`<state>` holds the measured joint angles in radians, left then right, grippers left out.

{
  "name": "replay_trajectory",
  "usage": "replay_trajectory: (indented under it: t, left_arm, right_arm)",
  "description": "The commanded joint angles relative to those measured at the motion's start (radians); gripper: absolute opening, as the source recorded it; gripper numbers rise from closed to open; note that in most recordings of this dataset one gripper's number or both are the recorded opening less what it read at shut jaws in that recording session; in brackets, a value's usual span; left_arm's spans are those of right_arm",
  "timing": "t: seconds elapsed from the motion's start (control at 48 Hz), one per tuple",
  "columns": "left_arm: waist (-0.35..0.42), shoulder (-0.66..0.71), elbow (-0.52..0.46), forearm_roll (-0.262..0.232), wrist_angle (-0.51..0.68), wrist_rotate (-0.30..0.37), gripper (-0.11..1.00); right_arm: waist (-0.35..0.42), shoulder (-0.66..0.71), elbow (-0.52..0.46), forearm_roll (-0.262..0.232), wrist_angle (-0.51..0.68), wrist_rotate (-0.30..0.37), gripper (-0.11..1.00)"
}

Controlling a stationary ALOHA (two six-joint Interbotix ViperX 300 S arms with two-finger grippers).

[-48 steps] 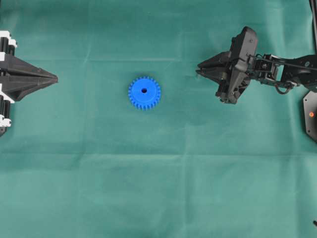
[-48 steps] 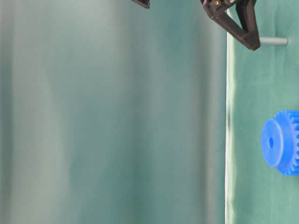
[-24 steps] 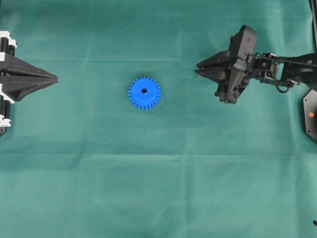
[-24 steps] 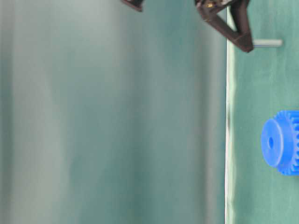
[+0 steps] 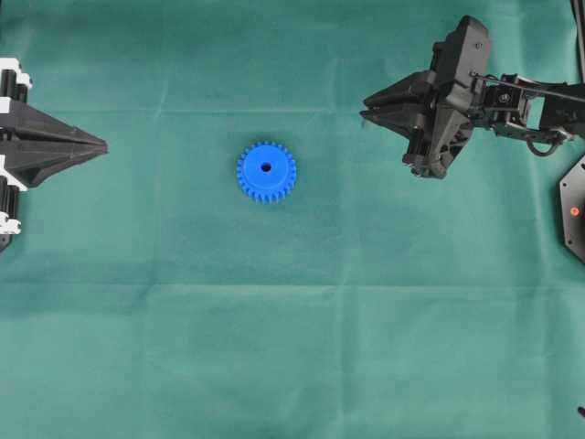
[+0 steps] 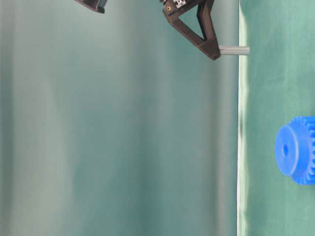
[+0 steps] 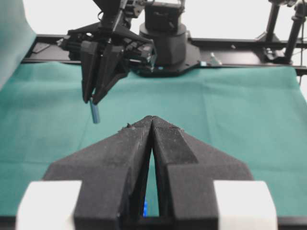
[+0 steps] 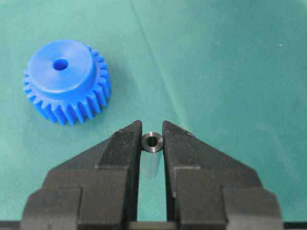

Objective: Insert the shaft placed at a random location into the center hole of the medium gear at another random location.
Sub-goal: 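Lift the shaft and carry it left over the blue gear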

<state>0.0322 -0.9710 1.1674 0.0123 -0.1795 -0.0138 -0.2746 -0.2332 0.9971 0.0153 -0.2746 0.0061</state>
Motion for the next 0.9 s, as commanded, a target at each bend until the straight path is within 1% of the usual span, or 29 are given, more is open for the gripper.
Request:
replay_trajectory:
  t: [0.0, 0.229, 0.396, 0.874]
  left_arm:
    - [0.002, 0.003, -0.020, 0.002, -0.006, -0.002, 0.00]
    - [0.003, 0.003, -0.020, 0.002, -0.006, -0.002, 0.00]
    - [0.002, 0.005, -0.020, 0.002, -0.006, -0.002, 0.00]
    - [0.002, 0.011, -0.017, 0.002, -0.006, -0.002, 0.00]
  right_arm:
    - [0.005, -0.009, -0.026, 0.002, 0.005, -0.003, 0.14]
    - [0.006, -0.005, -0.031, 0.003, 0.005, -0.003, 0.14]
    - [0.025, 0.029, -0.064, 0.006, 0.002, -0.002, 0.14]
    - [0.112, 0.247, -0.302, 0.008, 0.002, -0.002, 0.14]
